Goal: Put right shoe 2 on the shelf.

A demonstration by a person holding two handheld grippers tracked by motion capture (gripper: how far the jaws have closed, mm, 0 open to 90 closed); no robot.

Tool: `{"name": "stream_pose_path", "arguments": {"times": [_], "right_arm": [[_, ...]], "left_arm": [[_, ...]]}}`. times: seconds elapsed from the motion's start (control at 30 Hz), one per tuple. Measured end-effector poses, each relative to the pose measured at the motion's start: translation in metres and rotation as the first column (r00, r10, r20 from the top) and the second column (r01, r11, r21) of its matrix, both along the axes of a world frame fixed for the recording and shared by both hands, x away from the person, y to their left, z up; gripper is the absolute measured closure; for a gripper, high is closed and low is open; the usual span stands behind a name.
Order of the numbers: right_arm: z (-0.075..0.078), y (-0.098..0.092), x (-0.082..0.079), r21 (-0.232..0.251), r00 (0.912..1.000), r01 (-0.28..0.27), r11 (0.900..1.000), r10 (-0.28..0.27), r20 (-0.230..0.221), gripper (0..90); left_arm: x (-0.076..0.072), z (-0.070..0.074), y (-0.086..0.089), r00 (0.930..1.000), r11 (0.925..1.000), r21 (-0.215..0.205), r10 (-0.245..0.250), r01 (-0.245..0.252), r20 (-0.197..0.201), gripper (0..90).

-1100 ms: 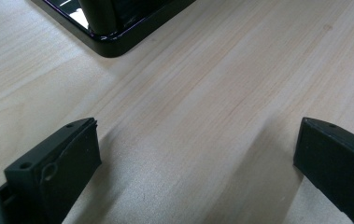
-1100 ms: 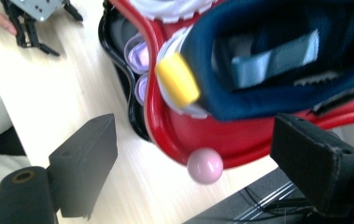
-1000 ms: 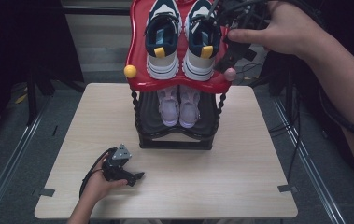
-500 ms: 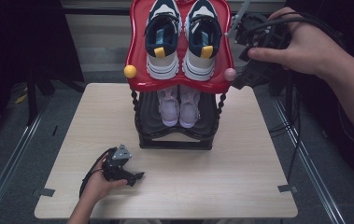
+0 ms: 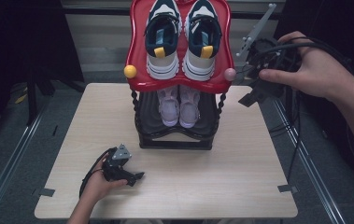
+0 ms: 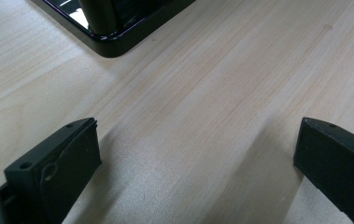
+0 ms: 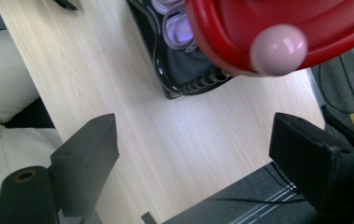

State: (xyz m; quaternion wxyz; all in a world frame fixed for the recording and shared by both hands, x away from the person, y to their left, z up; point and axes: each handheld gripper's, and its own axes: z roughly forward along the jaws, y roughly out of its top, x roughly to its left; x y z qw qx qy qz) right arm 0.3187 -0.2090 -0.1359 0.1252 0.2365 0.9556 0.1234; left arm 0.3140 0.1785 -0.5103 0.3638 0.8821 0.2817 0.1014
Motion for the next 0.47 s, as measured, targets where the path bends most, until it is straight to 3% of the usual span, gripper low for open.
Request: {"name": "stream_pose_path", "arguments": {"times": [0.47], "right_arm": [[-0.038, -0.015, -0.015, 0.031, 0.9994, 0.006, 0.999, -0.005, -0.035, 15.4]], "left_arm": [[0.0, 0.0, 0.0, 1.0, 1.0, 0.006, -0.002, 0.002, 0.006, 0.0]]}}
